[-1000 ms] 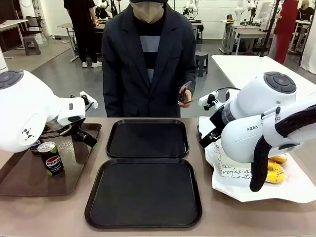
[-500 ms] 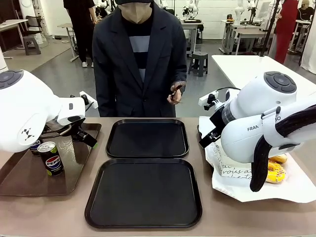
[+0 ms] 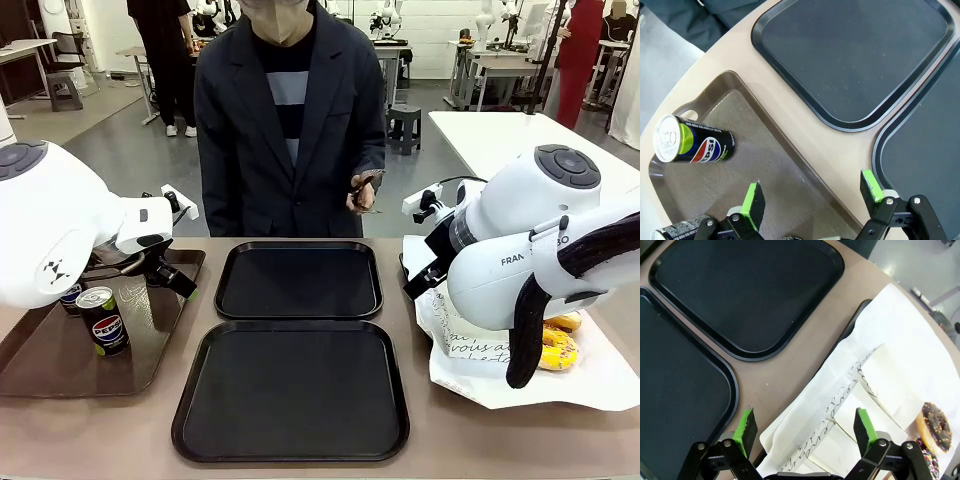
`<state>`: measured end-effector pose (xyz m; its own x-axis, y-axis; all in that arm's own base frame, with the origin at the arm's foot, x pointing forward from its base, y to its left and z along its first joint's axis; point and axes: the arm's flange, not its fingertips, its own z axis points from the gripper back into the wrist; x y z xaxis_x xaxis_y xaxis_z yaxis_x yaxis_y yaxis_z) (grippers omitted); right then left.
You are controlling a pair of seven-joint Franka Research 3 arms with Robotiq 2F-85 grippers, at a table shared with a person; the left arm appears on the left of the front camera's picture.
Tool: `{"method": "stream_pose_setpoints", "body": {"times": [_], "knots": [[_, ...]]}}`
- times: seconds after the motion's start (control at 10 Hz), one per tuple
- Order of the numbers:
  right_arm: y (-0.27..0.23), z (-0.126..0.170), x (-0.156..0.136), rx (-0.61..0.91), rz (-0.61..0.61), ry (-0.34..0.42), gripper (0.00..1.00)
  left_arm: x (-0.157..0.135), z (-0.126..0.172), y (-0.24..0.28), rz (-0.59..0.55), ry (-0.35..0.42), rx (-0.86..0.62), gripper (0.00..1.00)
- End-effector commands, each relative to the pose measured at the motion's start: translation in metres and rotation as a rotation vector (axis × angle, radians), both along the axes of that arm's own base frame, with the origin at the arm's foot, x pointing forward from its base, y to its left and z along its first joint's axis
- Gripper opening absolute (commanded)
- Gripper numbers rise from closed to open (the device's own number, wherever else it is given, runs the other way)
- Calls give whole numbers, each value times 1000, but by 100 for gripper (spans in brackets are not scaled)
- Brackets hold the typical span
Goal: Set up donuts and drinks on trays.
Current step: Pick up one Pepsi coke and place it on the Flat Tray.
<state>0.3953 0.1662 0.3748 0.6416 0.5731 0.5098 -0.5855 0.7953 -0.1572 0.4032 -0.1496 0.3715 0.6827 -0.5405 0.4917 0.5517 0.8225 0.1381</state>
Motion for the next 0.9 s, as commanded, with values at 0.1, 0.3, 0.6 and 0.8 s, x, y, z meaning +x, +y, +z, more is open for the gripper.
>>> {"method": "stream_pose_setpoints", "body": {"times": [0.1,0.3,0.6,0.8], "knots": [[0,0,0,0,0,0,100,-17,16,3,-24,-12,21,100],[-19,43,-89,-59,-8,-50,100,-95,70,32,-48,-46,87,100],[-66,32,-212,-35,-87,108,100,-179,74,87,-79,97,44,100],[-71,18,-244,-88,-61,179,100,-199,59,87,-85,143,18,100]]}}
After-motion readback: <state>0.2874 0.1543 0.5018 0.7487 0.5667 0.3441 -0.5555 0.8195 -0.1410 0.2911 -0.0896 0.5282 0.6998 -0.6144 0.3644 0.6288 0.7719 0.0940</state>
